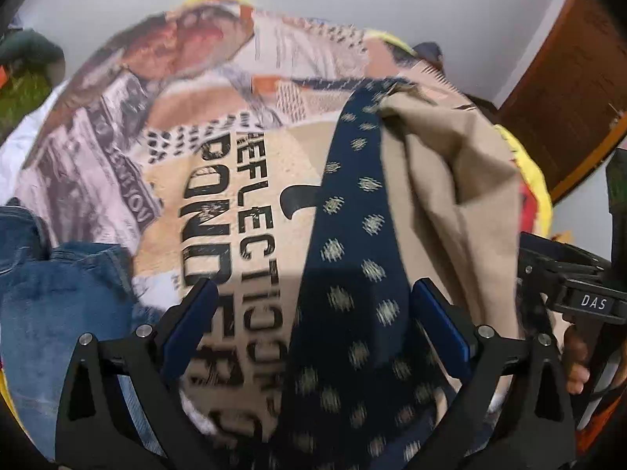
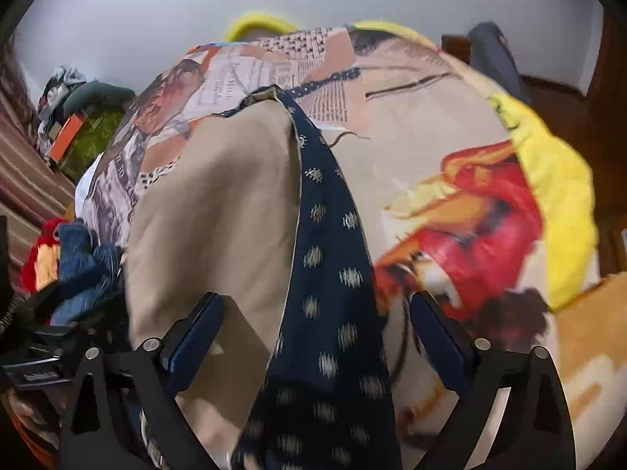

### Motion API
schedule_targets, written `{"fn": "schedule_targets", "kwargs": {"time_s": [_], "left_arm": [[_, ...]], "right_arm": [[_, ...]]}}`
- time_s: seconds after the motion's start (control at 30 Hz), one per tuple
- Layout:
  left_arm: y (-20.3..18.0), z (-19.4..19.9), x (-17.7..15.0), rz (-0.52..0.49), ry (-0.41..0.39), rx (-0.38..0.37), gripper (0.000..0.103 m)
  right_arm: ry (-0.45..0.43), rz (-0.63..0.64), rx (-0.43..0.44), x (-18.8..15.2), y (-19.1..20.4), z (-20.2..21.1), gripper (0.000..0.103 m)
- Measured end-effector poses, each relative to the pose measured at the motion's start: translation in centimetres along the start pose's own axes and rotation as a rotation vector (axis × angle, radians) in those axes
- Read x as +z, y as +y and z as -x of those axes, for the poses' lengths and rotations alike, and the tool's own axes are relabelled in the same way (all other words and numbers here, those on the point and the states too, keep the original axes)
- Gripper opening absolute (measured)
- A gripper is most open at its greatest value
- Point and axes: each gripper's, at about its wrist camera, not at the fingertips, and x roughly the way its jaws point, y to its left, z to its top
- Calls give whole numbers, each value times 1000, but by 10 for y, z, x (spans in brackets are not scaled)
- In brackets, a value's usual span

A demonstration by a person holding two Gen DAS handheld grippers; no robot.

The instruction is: Fold large clothes

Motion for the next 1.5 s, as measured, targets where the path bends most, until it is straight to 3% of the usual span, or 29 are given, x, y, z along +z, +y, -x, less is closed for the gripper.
{"fn": "schedule_targets", "kwargs": {"time_s": [0.13,0.2,0.23,0.3,0.33,0.47,0.63,0.87,1.0,1.2,1.5], "left_arm": [[4,-15,5,55,-13,-60,87],[3,-14,8,68,-36,-74,62],[2,-14,10,67,-37,-85,55],[-5,-10,13,59,-30,-113,17],[-10,-6,14,50,-21,-111,12],[-30,29,9,-42,-83,-94,11],[-48,103,-17,-135,-169,-137,11],[-59,165,-82,-210,-172,-178,11],[-60,174,-136,-243,-130,-142,11],[-54,159,-212,-222,-41,-110,11],[-32,125,-270,-166,27,-28,11]], "right_arm": [[6,-67,53,11,-9,-23,67],[-12,-70,60,13,-7,-23,38],[-10,-67,66,13,-6,-22,33],[-7,-58,82,14,-2,-20,15],[-9,-51,83,13,1,-18,13],[-57,31,68,4,18,10,9],[-120,128,120,-16,43,73,9],[-173,205,167,-88,60,157,9],[-160,232,162,-143,62,182,9],[-107,258,106,-217,58,185,9],[-30,324,-147,-267,29,156,10]]}}
